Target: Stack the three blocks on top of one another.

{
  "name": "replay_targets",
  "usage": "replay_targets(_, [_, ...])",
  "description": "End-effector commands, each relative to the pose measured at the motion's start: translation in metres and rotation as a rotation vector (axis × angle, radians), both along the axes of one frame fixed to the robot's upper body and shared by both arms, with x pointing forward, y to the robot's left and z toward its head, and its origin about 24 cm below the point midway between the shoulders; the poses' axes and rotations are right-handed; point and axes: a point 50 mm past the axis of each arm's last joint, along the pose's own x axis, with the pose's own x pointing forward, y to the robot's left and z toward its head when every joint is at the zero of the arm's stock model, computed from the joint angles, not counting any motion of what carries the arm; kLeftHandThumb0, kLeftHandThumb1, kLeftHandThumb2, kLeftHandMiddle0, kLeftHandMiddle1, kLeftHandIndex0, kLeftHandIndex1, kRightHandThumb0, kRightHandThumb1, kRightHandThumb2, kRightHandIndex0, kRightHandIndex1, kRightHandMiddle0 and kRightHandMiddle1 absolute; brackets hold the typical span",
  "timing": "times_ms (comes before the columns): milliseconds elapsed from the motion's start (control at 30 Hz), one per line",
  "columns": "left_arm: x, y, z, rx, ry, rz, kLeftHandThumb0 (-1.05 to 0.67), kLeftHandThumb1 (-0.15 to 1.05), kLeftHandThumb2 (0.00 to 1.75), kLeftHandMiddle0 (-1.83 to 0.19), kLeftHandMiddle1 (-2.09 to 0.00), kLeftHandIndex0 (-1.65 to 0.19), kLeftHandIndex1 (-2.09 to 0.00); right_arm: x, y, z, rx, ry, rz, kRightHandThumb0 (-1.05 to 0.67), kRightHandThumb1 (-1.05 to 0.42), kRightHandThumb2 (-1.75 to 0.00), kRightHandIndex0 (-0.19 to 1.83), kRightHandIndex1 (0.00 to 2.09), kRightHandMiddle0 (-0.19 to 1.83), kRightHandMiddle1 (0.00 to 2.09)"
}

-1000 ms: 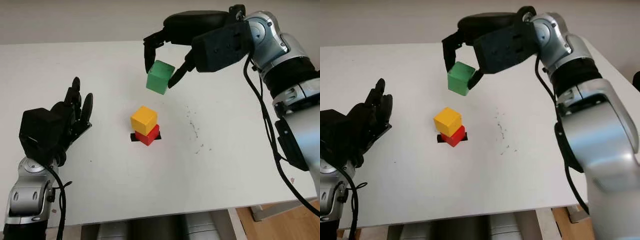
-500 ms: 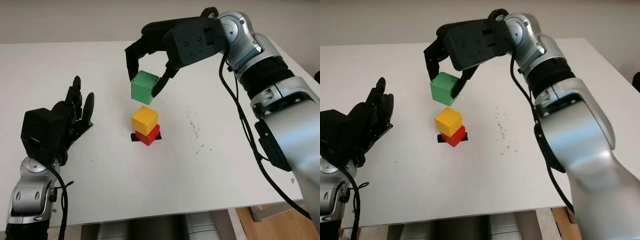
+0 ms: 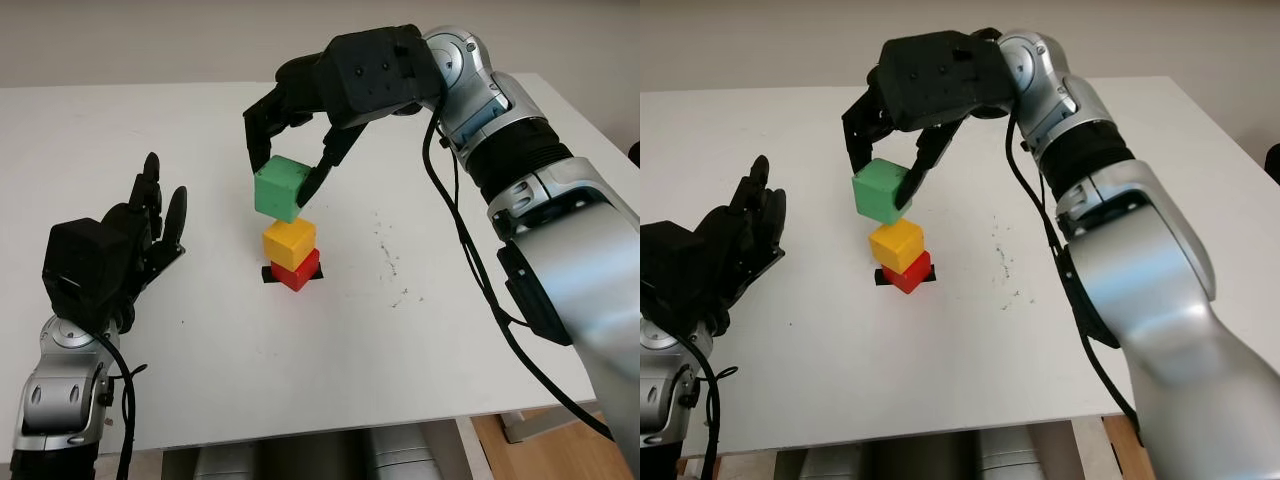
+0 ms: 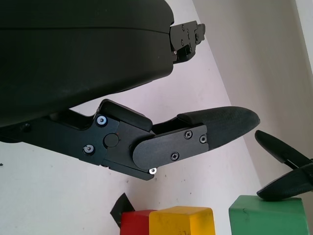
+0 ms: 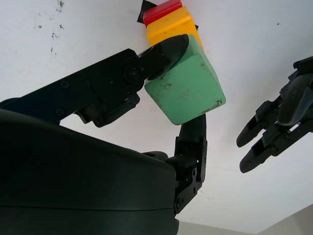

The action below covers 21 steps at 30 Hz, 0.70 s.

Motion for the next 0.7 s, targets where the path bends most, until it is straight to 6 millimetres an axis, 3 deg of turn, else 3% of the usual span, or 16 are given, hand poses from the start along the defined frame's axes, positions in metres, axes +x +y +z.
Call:
replay_targets(0, [-0.002, -0.001, 0.004, 0.026, -0.018, -0.012, -0.79, 1.05, 0.71, 0.19, 0.0, 0.19, 0.0, -0.002, 0.001, 0.002, 0.016, -0.011, 0.015, -0.41, -0.91, -0.05, 0.29, 0.04, 0.38, 1.66])
replay_targets(667, [-0.002, -0.001, 0.005, 0.031, -0.005, -0.019, -0.81, 1.05, 0.71, 0.19, 0.0, 0.19, 0.0, 0.0, 0.002, -0.011, -0.045, -0.017, 0.004, -0.42, -0.91, -0.06, 0.28, 0.05, 0.45, 1.52])
